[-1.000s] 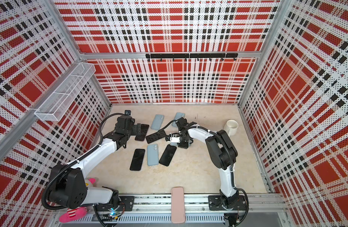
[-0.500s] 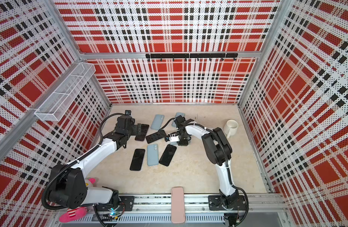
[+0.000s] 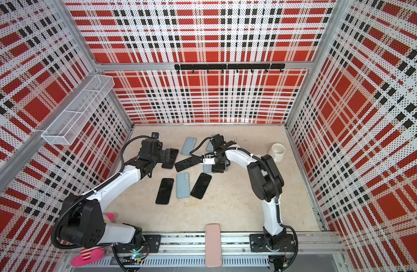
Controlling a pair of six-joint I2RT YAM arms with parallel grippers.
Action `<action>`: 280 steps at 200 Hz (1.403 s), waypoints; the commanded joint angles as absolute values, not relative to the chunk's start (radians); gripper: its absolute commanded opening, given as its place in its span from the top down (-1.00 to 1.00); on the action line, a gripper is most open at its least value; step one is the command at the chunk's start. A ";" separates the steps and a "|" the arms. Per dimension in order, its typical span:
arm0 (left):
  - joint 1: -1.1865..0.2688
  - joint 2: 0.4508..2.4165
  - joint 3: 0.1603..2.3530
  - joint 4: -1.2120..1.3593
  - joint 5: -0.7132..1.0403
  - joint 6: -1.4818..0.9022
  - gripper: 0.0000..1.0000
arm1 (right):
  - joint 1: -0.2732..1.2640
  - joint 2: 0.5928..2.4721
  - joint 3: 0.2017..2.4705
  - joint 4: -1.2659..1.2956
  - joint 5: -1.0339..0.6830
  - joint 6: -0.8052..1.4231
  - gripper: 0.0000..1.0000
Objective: Put the phone into the phone case
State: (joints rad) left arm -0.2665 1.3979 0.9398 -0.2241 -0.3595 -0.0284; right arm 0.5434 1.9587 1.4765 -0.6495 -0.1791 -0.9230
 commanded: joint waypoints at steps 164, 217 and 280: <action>-0.160 1.934 1.409 -0.538 -0.015 0.069 -0.96 | 0.457 1.246 0.841 -0.420 -0.023 0.222 -1.00; -0.155 2.027 1.474 -0.571 -0.061 0.126 -0.96 | 0.444 1.250 0.810 -0.430 -0.038 0.210 -0.99; -0.172 2.091 1.480 -0.580 -0.039 0.139 -0.96 | 0.429 1.269 0.810 -0.406 -0.044 0.214 -1.00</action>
